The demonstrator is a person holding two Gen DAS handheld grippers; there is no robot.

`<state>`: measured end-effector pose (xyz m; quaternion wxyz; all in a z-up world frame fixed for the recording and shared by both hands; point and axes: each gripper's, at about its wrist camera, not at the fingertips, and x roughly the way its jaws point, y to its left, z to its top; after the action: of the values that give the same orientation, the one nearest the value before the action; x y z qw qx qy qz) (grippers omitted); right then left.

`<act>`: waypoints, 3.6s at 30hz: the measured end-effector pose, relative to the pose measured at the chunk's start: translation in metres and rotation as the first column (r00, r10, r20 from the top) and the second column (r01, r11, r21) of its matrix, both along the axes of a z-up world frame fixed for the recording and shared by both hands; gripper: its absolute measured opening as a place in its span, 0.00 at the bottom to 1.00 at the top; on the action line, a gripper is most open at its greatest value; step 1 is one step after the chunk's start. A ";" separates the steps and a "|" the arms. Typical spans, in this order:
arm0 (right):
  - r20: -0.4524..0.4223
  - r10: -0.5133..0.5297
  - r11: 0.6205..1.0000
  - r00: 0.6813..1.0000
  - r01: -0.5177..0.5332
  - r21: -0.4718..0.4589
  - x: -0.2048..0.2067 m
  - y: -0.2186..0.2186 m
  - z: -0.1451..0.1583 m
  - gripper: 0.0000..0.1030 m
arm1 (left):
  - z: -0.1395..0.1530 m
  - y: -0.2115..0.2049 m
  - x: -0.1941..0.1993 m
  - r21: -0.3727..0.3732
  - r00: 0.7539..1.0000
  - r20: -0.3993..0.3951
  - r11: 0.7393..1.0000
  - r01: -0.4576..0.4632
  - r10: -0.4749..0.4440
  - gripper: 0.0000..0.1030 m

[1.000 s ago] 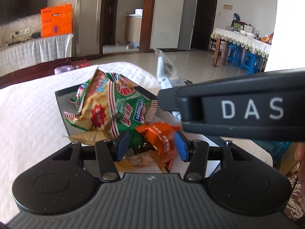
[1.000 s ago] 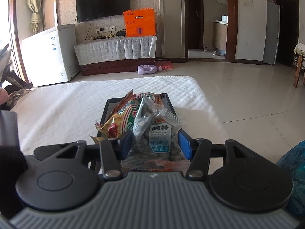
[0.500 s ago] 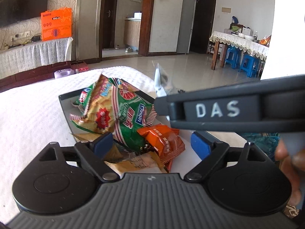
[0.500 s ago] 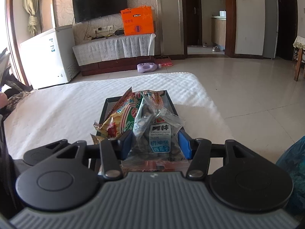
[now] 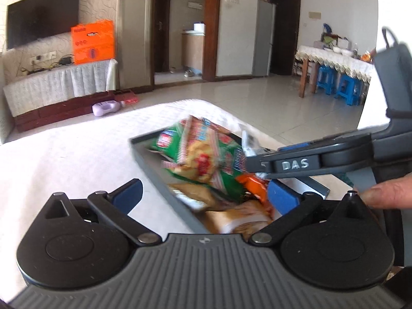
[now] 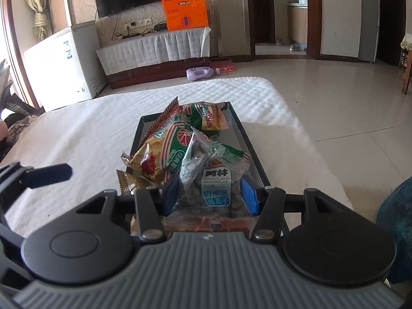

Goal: Organize snacks

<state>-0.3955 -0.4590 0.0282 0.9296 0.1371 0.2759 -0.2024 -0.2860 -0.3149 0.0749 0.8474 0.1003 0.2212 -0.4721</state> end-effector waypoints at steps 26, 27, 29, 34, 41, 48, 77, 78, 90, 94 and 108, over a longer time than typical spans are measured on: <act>-0.004 -0.016 0.985 1.000 0.015 -0.170 -0.011 0.049 0.011 0.70 | 0.070 0.064 -0.031 -0.169 0.905 0.116 0.906 -0.387 0.409 1.00; 0.011 -0.032 0.987 0.999 0.034 -0.157 -0.016 0.050 0.013 0.70 | 0.070 0.061 -0.032 -0.150 0.910 0.102 0.910 -0.386 0.402 1.00; 0.031 -0.062 0.991 0.998 0.065 -0.116 -0.026 0.051 0.017 0.70 | 0.066 0.052 -0.035 -0.126 0.922 0.078 0.921 -0.368 0.379 1.00; 0.014 -0.106 0.994 0.994 0.106 0.000 -0.059 0.052 0.021 0.70 | 0.055 0.041 -0.055 -0.107 0.949 0.029 0.945 -0.309 0.313 1.00; 0.006 -0.144 0.990 0.990 0.144 -0.011 -0.113 0.070 0.025 0.70 | 0.045 0.027 -0.092 -0.091 0.976 0.005 0.972 -0.218 0.219 1.00; -0.055 -0.219 0.975 0.974 0.216 -0.055 -0.150 0.077 0.003 0.70 | 0.031 0.022 -0.124 -0.006 0.991 0.026 0.992 -0.128 0.129 1.00; -0.267 -0.175 0.984 0.948 0.163 -0.070 -0.149 0.076 -0.026 0.70 | 0.014 0.026 -0.139 0.051 0.997 0.015 0.996 -0.071 0.070 1.00; -0.268 -0.174 0.985 0.947 0.161 -0.070 -0.149 0.076 -0.026 0.70 | 0.014 0.026 -0.139 0.051 0.997 0.014 0.996 -0.071 0.070 1.00; -0.271 -0.167 0.986 0.948 0.157 -0.057 -0.148 0.075 -0.026 0.70 | 0.012 0.027 -0.137 0.054 0.998 0.007 0.996 -0.066 0.066 1.00; -0.270 -0.167 0.986 0.948 0.157 -0.056 -0.148 0.074 -0.027 0.70 | 0.011 0.027 -0.137 0.053 0.998 0.006 0.997 -0.063 0.063 1.00; -0.271 -0.166 0.986 0.948 0.157 -0.055 -0.148 0.074 -0.026 0.70 | 0.011 0.027 -0.138 0.054 0.998 0.005 0.997 -0.062 0.062 1.00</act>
<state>-0.5439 -0.3850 0.0019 0.8649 0.1144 0.3865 -0.2993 -0.4240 -0.2874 0.0858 0.8590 0.1170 0.2353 -0.4393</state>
